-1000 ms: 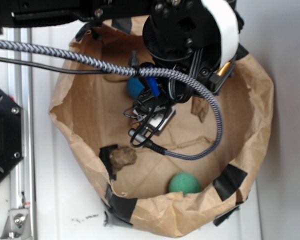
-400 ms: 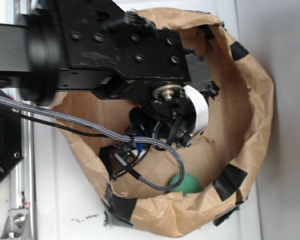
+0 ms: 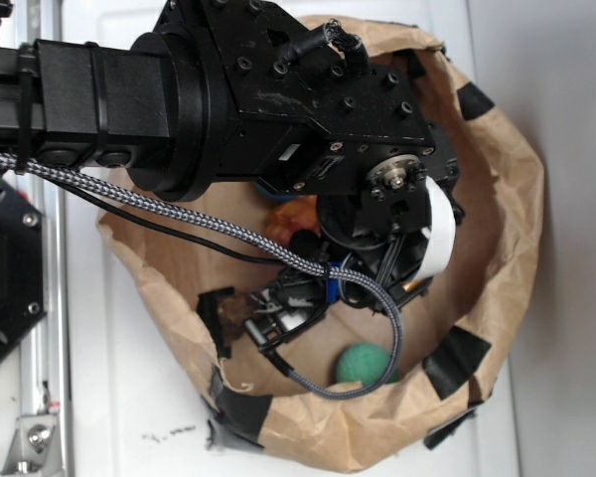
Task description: Grab the green ball.
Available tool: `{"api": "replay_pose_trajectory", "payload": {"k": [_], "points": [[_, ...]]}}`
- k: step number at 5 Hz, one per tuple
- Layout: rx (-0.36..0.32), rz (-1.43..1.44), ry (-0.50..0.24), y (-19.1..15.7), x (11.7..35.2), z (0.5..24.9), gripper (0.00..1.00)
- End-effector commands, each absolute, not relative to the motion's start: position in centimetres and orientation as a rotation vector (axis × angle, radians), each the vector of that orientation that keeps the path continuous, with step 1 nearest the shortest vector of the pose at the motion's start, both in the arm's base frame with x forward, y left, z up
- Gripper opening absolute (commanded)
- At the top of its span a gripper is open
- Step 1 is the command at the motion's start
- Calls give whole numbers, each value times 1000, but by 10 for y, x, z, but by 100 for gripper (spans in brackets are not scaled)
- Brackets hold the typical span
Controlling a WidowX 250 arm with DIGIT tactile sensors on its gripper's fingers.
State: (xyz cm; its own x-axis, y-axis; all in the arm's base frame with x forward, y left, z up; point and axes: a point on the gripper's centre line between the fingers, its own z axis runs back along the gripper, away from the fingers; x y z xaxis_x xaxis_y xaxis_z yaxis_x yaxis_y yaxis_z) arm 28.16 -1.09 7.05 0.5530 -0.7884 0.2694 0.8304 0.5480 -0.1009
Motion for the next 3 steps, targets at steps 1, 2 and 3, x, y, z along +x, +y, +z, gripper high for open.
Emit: {"api": "replay_pose_trajectory", "payload": {"k": [1, 2, 3], "points": [[-194, -1126, -306, -30, 277, 89, 100], [-189, -1160, -333, -35, 273, 86, 100], [-222, -1166, -384, -45, 277, 84, 100]]}}
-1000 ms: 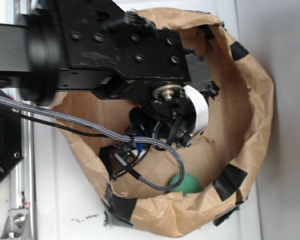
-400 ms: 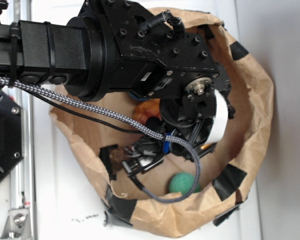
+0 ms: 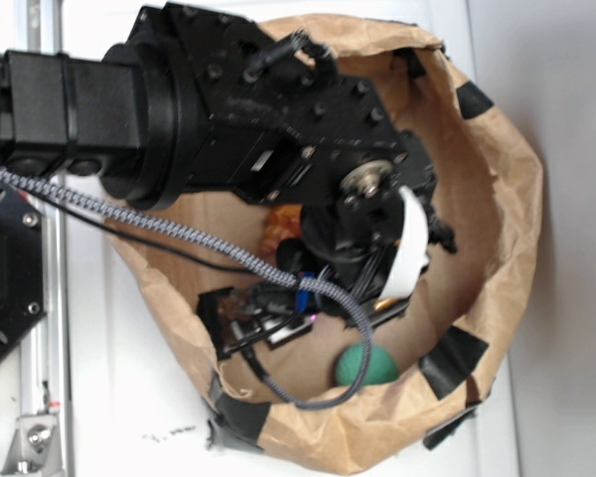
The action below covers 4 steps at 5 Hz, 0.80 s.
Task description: Grab the green ball.
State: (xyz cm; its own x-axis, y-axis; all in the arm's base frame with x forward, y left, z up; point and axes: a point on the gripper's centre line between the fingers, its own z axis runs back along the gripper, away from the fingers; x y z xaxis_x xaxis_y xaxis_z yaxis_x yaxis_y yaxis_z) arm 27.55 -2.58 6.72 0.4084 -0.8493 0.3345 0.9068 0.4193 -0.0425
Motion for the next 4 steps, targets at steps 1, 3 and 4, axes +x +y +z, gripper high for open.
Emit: {"api": "replay_pose_trajectory", "payload": {"k": [1, 3, 4], "points": [[-242, -1199, -386, -63, 268, 77, 100], [-245, -1223, -401, -79, 290, 46, 100], [-254, -1201, -402, -78, 296, 35, 100]]}}
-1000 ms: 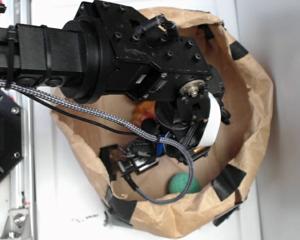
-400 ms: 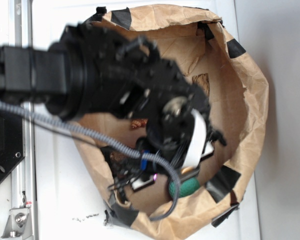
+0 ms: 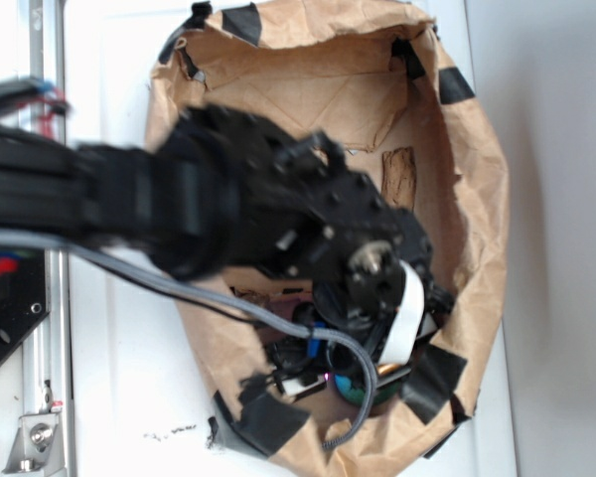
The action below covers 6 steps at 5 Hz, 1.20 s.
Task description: Grab the green ball.
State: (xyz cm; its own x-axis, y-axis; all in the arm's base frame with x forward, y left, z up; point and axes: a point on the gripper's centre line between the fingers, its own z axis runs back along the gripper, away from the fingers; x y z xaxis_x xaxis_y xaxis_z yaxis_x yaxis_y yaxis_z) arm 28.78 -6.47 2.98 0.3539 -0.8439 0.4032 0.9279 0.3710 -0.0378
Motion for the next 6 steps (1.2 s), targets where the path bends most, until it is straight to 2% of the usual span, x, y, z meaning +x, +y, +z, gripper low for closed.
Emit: {"api": "replay_pose_trajectory", "payload": {"k": [1, 2, 3, 4, 5, 6], "points": [[-311, -1180, -403, -78, 295, 33, 0], [-306, -1180, -414, -65, 301, 42, 0], [-233, -1122, -400, -39, 299, 63, 0], [-191, -999, -363, 4, 297, 97, 0], [-178, -881, -307, 26, 290, 125, 0], [-97, -640, -175, 19, 285, 142, 0]]}}
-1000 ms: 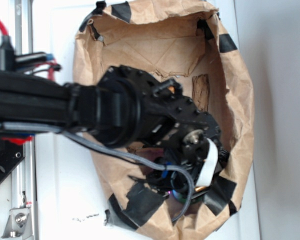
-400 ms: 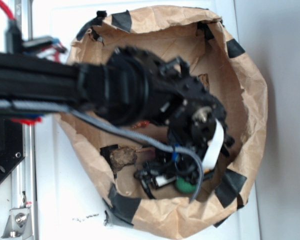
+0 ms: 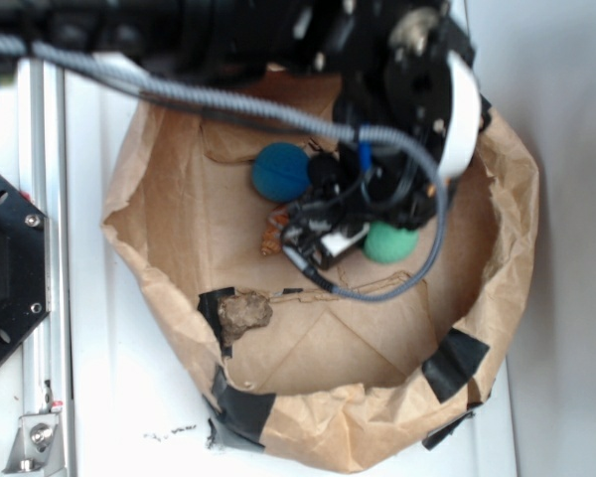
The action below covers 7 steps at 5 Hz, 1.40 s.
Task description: Grab the green ball.
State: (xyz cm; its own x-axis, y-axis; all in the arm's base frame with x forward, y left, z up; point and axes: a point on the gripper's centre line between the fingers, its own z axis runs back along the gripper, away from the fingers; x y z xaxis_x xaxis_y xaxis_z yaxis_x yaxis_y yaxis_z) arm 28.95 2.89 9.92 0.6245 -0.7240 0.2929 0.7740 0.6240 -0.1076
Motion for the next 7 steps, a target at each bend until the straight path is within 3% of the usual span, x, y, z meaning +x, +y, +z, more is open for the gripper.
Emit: {"api": "replay_pose_trajectory", "payload": {"k": [1, 2, 3, 4, 6, 7], "points": [[-35, -422, -129, 9, 270, 156, 0], [79, -296, -164, -4, 264, 161, 0], [93, -206, -179, -11, 263, 166, 0], [60, -134, -181, -6, 267, 170, 0], [-32, -123, -91, 4, 287, 167, 0], [11, -104, -115, 10, 293, 167, 0]]}}
